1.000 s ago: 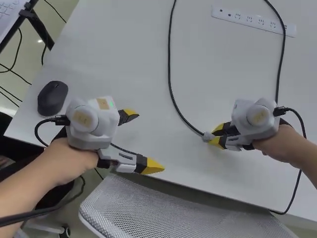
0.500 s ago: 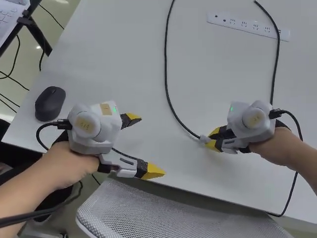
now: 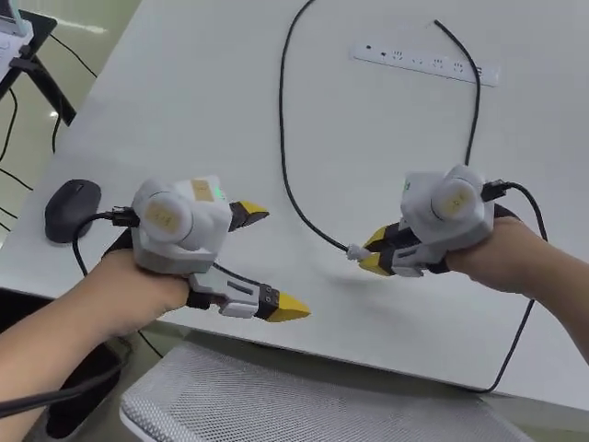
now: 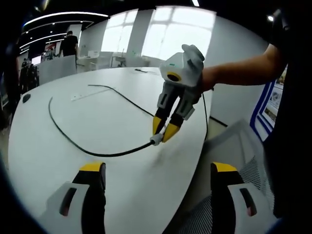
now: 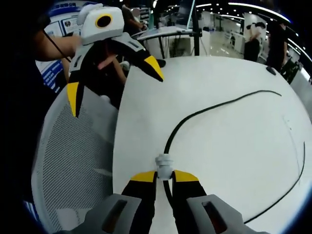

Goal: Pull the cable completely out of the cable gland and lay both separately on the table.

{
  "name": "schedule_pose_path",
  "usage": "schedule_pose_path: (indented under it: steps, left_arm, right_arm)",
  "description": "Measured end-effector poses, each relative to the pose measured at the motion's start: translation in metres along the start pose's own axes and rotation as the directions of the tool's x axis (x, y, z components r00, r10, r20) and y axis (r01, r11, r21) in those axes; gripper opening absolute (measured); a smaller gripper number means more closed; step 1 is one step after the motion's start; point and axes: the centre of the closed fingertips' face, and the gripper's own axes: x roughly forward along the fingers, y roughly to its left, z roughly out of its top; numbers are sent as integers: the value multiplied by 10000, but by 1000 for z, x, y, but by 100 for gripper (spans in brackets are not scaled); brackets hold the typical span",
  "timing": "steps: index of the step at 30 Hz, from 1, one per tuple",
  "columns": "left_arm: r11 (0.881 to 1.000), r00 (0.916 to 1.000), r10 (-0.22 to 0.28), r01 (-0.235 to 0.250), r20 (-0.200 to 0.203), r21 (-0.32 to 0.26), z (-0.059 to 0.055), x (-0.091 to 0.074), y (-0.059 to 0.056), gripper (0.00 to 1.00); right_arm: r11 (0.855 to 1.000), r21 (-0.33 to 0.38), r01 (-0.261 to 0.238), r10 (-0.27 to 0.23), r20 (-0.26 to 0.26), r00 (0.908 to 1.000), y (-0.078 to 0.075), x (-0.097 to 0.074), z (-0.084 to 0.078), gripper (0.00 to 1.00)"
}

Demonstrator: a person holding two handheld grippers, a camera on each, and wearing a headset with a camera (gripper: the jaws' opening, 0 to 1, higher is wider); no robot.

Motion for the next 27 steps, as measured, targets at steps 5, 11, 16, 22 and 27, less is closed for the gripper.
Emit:
schedule_pose_path:
  steps: [5, 11, 16, 22, 27]
  left_arm:
    - [9987, 9997, -160, 151, 186, 487, 17, 7, -8, 83]
    - [9959, 9987, -468, 450, 208, 779, 32, 21, -16, 82]
    - [9904, 9955, -874, 828, 374, 1105, 43, 31, -25, 82]
    - [9877, 9915, -1140, 1064, 621, 1144, 54, 40, -30, 72]
    - [9865, 9877, -1376, 1300, 740, 995, 58, 46, -35, 67]
  right_arm:
    - [9992, -283, -292, 295, 95, 9995, 15, -17, 14, 6]
    - [9963, -780, -364, 356, -111, 9993, 22, -30, 19, 6]
    - [9942, -1027, -309, 307, -28, 9995, 28, -48, 25, 6]
    - [9899, -1398, -219, 215, -43, 9998, 34, -63, 29, 6]
    - [9842, -1760, -200, 191, -68, 9998, 42, -70, 32, 6]
